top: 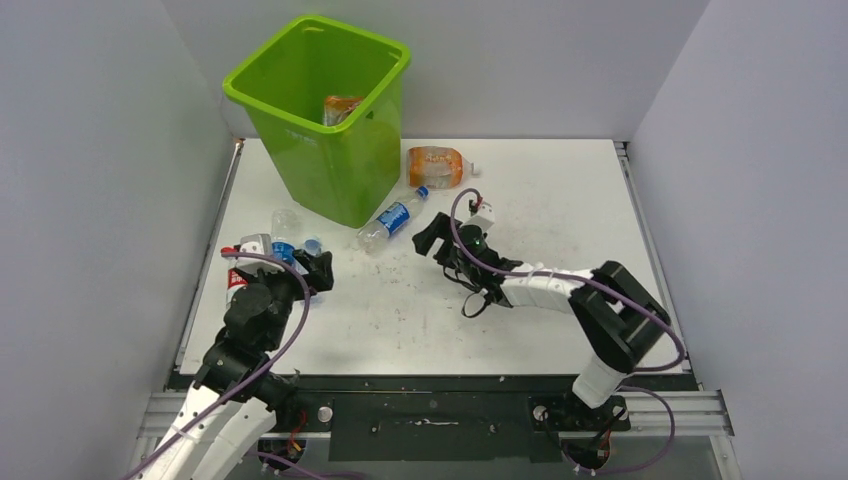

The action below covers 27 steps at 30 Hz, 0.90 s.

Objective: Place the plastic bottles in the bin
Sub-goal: Pick up the plastic bottle at the center of the board.

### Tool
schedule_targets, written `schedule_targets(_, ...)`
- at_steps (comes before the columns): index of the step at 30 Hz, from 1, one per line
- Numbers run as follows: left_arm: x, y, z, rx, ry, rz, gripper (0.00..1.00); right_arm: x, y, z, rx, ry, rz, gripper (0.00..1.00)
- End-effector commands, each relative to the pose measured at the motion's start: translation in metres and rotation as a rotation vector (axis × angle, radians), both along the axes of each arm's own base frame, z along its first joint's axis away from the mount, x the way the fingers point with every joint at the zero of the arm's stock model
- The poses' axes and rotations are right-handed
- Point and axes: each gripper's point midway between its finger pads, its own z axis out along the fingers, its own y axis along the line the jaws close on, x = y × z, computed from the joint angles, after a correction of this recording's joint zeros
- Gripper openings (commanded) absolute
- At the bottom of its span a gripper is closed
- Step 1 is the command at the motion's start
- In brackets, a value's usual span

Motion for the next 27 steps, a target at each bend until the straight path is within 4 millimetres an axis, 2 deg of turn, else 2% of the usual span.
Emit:
schedule_targets(1,-0.001,-0.007,0.018,-0.112,-0.073,-0.027,0.96,0.044,0.045,0.033,0.254,-0.016,-0.023,0.90)
schedule_targets(6,-0.004,-0.007,0.019,-0.125,-0.082,-0.033,0.96,0.070,0.069,0.003,0.294,0.066,-0.055,0.90)
schedule_targets(16,-0.005,-0.010,0.020,-0.154,-0.094,-0.047,0.96,0.098,0.095,-0.028,0.345,0.133,-0.084,0.90)
schedule_targets(21,-0.006,-0.010,0.019,-0.158,-0.093,-0.046,0.96,0.104,0.105,-0.047,0.335,0.170,-0.078,0.90)
schedule_targets(23,-0.006,-0.010,0.019,-0.160,-0.097,-0.049,0.96,0.104,0.109,-0.060,0.312,0.205,-0.061,0.90)
schedule_targets(27,-0.006,-0.010,0.020,-0.161,-0.098,-0.050,0.96,0.097,0.111,-0.089,0.300,0.272,-0.051,0.98)
